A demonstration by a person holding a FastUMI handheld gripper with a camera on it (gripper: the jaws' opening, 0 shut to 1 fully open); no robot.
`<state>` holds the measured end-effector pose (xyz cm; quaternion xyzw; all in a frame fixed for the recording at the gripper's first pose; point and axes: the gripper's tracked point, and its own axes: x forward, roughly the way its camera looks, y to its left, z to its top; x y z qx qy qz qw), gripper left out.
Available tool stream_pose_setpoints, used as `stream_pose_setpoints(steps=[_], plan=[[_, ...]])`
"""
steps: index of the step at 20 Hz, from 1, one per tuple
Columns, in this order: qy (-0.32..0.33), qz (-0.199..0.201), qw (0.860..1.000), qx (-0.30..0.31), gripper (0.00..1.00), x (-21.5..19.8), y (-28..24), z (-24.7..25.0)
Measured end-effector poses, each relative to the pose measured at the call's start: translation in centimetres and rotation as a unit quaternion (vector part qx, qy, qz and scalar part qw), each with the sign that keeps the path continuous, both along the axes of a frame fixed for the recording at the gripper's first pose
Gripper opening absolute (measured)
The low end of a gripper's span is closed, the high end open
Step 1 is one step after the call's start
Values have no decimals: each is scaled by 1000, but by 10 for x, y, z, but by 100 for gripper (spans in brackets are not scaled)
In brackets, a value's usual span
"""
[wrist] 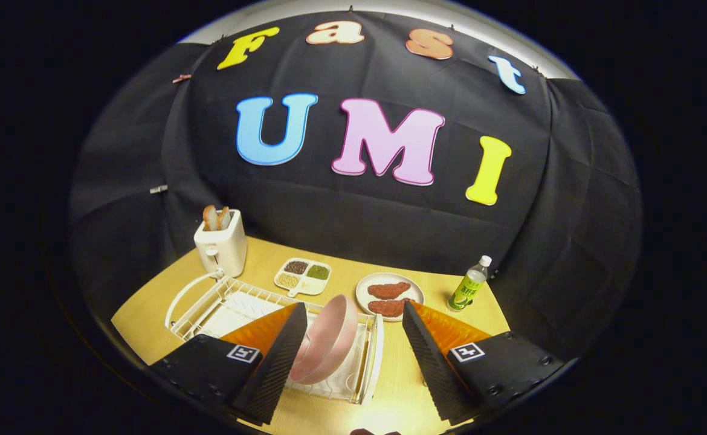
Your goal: Take the plate from the dish rack, then take the spoon from the basket and place it into the plate.
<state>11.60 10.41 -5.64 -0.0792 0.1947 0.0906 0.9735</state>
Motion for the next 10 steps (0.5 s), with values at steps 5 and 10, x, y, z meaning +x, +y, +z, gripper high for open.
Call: stream_pose_setpoints(steps=[5, 10], plan=[[93, -26, 995, -23, 97, 35, 4, -58], [165, -74, 983, -11, 88, 47, -1, -99]])
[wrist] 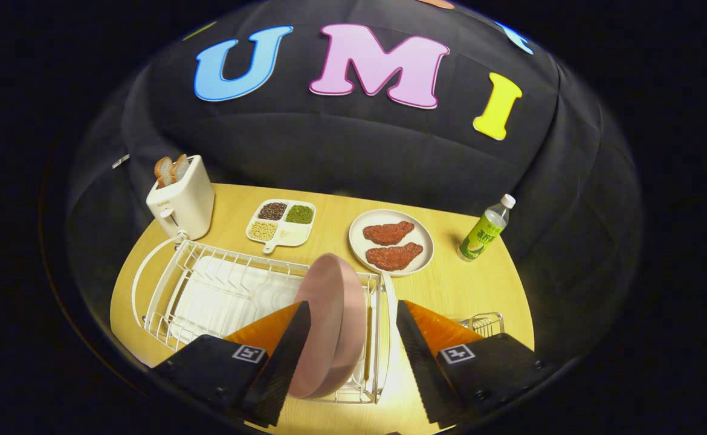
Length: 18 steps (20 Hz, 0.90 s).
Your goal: Take the plate from the dish rack, then take the spoon from the basket and place it into the plate.
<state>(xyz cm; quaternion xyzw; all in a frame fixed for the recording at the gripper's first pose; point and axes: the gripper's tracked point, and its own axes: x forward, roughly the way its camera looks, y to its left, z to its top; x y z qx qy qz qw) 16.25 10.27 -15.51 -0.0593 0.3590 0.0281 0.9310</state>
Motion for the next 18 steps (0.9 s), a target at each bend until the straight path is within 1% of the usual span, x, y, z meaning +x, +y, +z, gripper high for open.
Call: stream_pose_setpoints(steps=[1, 3, 4, 5, 8, 12, 16, 18], plan=[[9, -7, 1000, 4, 85, 0, 1, -4], [21, -20, 999, 13, 75, 0, 0, -11], [29, -27, 999, 21, 66, 0, 2, -15], [38, -32, 998, 29, 61, -2, 5, -19], [42, -47, 997, 35, 33, 0, 7, -22], [31, -60, 998, 1, 28, -4, 13, -16], [-4, -36, 998, -42, 27, -2, 31, -4], [-26, -30, 998, -57, 27, 3, 36, 7]])
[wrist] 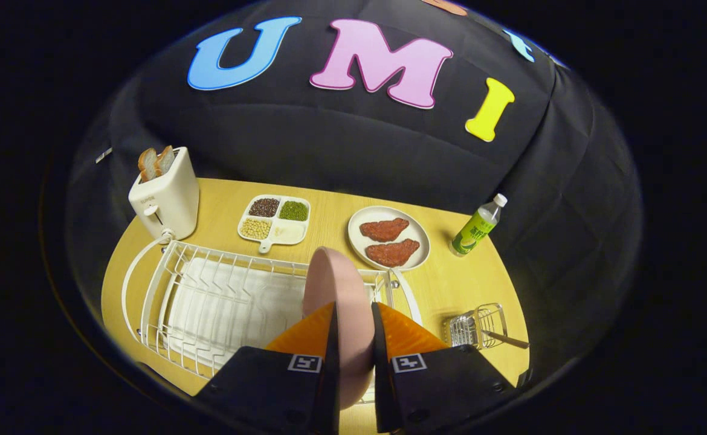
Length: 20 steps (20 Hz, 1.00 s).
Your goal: Take the plate from the dish rack, then take the spoon from the basket and place it into the plate.
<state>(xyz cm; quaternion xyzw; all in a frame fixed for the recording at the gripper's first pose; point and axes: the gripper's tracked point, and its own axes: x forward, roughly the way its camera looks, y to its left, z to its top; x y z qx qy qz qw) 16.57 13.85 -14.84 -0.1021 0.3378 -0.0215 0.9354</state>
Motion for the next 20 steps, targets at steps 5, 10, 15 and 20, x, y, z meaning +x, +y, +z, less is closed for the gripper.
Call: stream_pose_setpoints(steps=[5, 10, 15, 20], plan=[[-40, 15, 998, -41, 26, 9, -14, 21], [-38, 2, 999, 0, 23, 8, -36, 29], [-36, 16, 998, 54, 22, -3, -48, 38], [-16, 30, 991, 131, 22, -40, -60, 39]])
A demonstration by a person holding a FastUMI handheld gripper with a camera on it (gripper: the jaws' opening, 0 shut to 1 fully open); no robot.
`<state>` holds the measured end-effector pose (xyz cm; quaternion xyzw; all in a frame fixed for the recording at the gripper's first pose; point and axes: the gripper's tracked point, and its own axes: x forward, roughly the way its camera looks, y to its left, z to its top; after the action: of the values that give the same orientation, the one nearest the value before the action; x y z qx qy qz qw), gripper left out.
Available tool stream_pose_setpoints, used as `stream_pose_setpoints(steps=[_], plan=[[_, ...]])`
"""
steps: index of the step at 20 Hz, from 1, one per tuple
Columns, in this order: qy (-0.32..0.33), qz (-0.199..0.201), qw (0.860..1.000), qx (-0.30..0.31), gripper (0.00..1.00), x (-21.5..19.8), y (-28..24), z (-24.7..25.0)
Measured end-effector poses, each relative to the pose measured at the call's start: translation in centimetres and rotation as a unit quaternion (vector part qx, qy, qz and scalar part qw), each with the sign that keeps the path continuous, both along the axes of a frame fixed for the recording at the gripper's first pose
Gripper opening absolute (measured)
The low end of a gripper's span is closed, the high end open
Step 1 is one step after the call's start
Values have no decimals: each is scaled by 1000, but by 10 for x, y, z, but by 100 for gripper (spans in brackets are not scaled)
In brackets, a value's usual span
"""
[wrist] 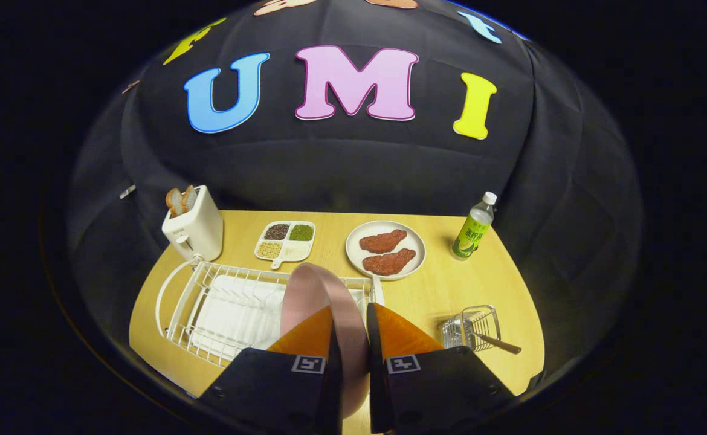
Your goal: Take the plate from the dish rack, then take the spoon from the basket and place it into the plate.
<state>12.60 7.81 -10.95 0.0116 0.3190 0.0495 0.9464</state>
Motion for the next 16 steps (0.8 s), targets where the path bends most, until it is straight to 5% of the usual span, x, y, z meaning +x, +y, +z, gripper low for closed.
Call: stream_pose_setpoints(steps=[6, 16], plan=[[36, 14, 993, 112, 22, -67, -21, -11], [117, 5, 966, 230, 22, -163, -29, -99]])
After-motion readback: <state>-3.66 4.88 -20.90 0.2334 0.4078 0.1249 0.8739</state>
